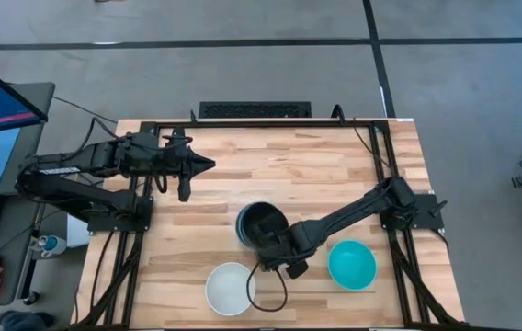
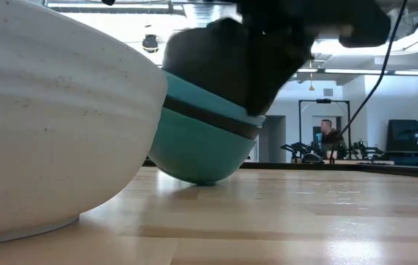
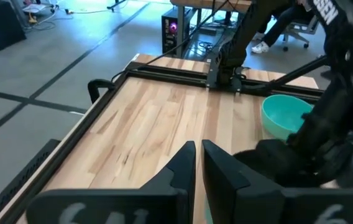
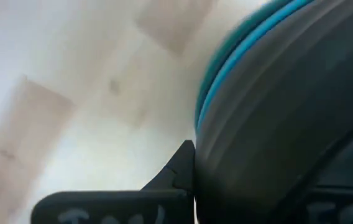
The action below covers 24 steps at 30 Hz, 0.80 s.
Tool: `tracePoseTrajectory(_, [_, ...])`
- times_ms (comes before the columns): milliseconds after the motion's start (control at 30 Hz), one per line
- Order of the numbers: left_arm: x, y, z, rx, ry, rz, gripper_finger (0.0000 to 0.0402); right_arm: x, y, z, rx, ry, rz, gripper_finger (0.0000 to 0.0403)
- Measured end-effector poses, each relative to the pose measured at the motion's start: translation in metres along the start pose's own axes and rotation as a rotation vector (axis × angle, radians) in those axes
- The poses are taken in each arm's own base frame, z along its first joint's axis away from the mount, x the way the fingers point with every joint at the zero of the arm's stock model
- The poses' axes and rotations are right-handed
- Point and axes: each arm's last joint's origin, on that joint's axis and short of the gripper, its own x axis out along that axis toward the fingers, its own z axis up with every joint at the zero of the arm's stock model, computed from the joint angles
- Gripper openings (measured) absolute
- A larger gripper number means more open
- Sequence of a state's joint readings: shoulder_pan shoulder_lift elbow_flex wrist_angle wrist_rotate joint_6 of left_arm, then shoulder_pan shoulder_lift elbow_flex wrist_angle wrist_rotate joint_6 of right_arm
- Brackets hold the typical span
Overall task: Nest bowls inside each other
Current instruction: Stack the black bowl on the light blue bowl
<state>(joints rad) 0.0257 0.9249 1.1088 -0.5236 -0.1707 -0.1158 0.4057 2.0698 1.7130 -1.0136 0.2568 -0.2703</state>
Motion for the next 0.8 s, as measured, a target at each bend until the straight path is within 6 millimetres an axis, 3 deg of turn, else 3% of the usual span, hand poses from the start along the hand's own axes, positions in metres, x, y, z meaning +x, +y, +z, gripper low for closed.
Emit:
tracePoseTrajectory(133, [0.0,0.0,0.0,0.0,0.002,0.0,0.0018,-0.003,-0.006,-0.003,-0.028,0.067,-0.021,0.005])
tracePoseTrajectory(333, [0.0,0.0,0.0,0.01,0.001,-0.001,0.0018,-0.023,-0.02,0.003,-0.016,0.022,-0.042,0.0154])
tracePoseTrajectory(500, [0.0,0.0,0.0,0.012,0.0,-0.001,0.0018,-0.044,-0.035,0.012,0.063,-0.064,-0.069,0.0212])
tracePoseTrajectory(633, [0.0,0.0,0.0,0.01,0.003,-0.004,0.0018,-0.051,-0.044,0.011,0.097,-0.071,-0.072,0.0227])
tracePoseTrajectory(800, [0.0,0.0,0.0,0.008,0.005,-0.008,0.0018,-0.06,-0.048,0.007,0.153,-0.044,-0.067,0.0216])
